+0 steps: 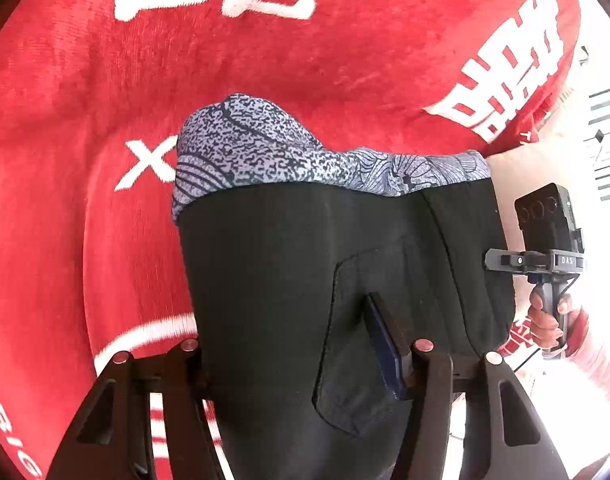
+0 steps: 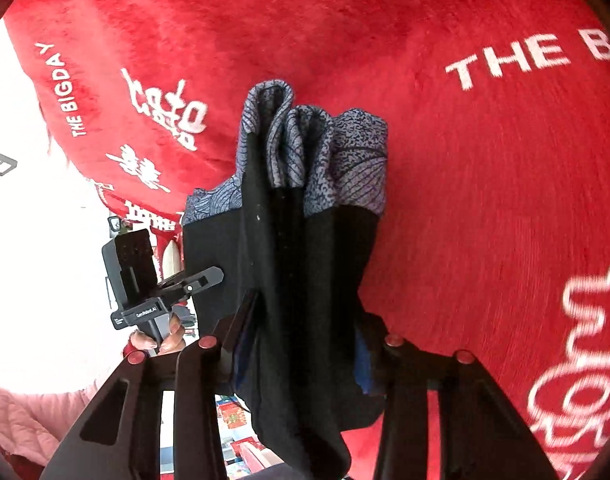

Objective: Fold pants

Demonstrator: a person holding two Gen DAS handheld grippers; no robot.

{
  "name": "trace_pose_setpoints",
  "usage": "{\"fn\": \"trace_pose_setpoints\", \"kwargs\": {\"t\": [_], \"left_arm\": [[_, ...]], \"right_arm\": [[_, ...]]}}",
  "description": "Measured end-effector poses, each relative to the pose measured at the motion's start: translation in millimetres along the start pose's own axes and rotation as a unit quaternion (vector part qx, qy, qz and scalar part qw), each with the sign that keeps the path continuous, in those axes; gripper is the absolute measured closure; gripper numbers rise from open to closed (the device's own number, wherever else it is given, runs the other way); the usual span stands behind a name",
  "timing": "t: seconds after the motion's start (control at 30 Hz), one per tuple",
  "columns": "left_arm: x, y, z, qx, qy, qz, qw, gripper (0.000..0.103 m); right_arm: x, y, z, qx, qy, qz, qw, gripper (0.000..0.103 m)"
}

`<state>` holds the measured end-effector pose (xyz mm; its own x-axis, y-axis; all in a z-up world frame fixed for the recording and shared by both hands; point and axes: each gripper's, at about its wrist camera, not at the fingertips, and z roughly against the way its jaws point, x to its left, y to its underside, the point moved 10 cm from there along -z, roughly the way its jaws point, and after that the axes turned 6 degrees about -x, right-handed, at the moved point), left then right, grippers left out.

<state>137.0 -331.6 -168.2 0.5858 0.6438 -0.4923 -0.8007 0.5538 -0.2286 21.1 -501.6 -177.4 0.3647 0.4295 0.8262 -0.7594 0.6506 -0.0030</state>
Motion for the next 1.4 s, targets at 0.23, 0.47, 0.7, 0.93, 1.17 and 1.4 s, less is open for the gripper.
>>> {"fn": "trace_pose_setpoints", "kwargs": {"t": [0.23,0.47,0.7,0.93,1.17,1.4], "left_arm": [[-10.0,38.8,28.4,-0.002,-0.009,-0.001,1.0,0.043],[-8.1,79.2,28.5,0.007,-0.007,0.017,0.9998,0.043],[6.1,100.4,0.5,0.007,-0.016,0.012,0.9998,0.043],[22.8,99.0,-0.8,-0.008,-0.08,0.008,0.9968,0.012],[34.3,87.0,41.4,-0.036,-0.17,0.02,0.9846,0.012],[-12.6,100.8,58.3,-0.037,-0.129,-0.002,0.9909,0.012]], "right_arm": [[16.6,41.0,9.3,0.003,-0.004,0.0,1.0,0.059],[11.7,86.6,9.7,0.008,-0.003,-0.011,1.0,0.059],[-17.3,109.6,-0.4,0.007,0.014,-0.01,1.0,0.058],[-26.7,110.5,-4.1,0.0,0.074,0.026,0.997,0.044],[-23.0,111.5,27.4,-0.027,0.244,0.052,0.968,0.032],[5.4,132.0,49.9,-0.066,0.279,0.051,0.957,0.078]]}}
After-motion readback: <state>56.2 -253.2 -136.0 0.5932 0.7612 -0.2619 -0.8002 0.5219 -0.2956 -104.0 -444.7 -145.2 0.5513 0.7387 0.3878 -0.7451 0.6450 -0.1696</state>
